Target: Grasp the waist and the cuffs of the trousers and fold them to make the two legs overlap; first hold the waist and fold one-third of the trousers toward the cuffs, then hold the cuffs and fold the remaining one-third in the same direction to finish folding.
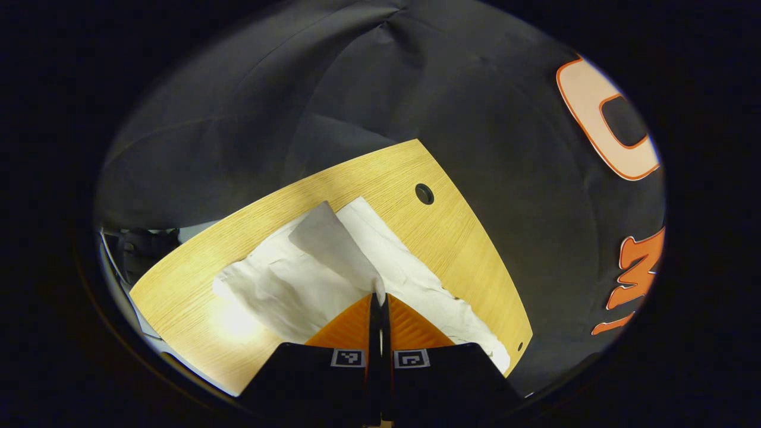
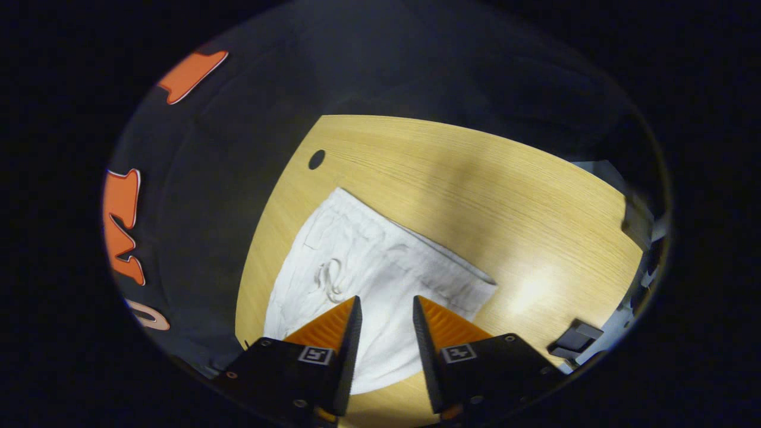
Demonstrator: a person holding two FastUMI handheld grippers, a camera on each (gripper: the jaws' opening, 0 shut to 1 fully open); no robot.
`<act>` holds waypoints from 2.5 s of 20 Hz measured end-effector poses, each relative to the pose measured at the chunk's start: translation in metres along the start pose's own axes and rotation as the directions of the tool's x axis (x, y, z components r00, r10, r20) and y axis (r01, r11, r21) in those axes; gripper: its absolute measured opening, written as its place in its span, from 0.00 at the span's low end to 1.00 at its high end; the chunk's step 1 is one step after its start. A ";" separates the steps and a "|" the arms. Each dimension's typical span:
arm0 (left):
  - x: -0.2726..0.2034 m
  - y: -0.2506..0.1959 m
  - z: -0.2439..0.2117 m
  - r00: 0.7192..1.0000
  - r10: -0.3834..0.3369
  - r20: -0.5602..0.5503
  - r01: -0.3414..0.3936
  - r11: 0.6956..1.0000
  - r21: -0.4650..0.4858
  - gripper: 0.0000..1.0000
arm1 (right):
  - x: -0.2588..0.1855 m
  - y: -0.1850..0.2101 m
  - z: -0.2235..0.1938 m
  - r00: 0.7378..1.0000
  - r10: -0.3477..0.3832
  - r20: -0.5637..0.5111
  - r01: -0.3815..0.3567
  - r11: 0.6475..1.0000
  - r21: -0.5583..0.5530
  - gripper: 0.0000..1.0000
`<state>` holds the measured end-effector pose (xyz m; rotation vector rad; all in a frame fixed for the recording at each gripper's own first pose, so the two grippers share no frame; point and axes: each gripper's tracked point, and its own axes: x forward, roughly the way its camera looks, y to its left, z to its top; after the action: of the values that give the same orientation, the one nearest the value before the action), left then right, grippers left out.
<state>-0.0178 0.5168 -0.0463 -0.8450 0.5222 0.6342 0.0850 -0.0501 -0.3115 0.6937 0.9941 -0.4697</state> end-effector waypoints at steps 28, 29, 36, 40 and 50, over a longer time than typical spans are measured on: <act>-0.010 0.005 -0.010 1.000 -0.014 -0.005 0.014 0.999 0.048 0.04 | 0.044 0.046 -0.012 0.991 0.136 -0.001 -0.136 0.987 0.082 0.00; -0.007 0.000 -0.007 1.000 -0.016 0.000 0.016 0.998 0.057 0.04 | 0.049 0.052 -0.012 0.991 0.130 -0.013 -0.129 0.990 0.051 0.00; 0.025 -0.040 0.034 0.999 -0.028 0.022 0.026 0.994 0.102 0.04 | 0.077 0.120 0.017 0.987 0.152 -0.046 -0.153 0.988 -0.023 0.00; 0.050 -0.063 0.078 0.997 -0.028 0.067 0.020 0.993 0.118 0.04 | 0.090 0.164 0.049 0.988 0.156 -0.019 -0.157 0.985 -0.075 0.00; 0.146 -0.025 0.067 0.994 0.080 -0.080 -0.074 0.994 0.075 0.02 | 0.124 0.192 0.057 0.989 0.144 -0.041 -0.148 0.984 -0.103 0.31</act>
<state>0.1130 0.6022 -0.0899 -0.7888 0.6521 0.6496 0.3025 0.0360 -0.3401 0.6757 0.9844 -0.2763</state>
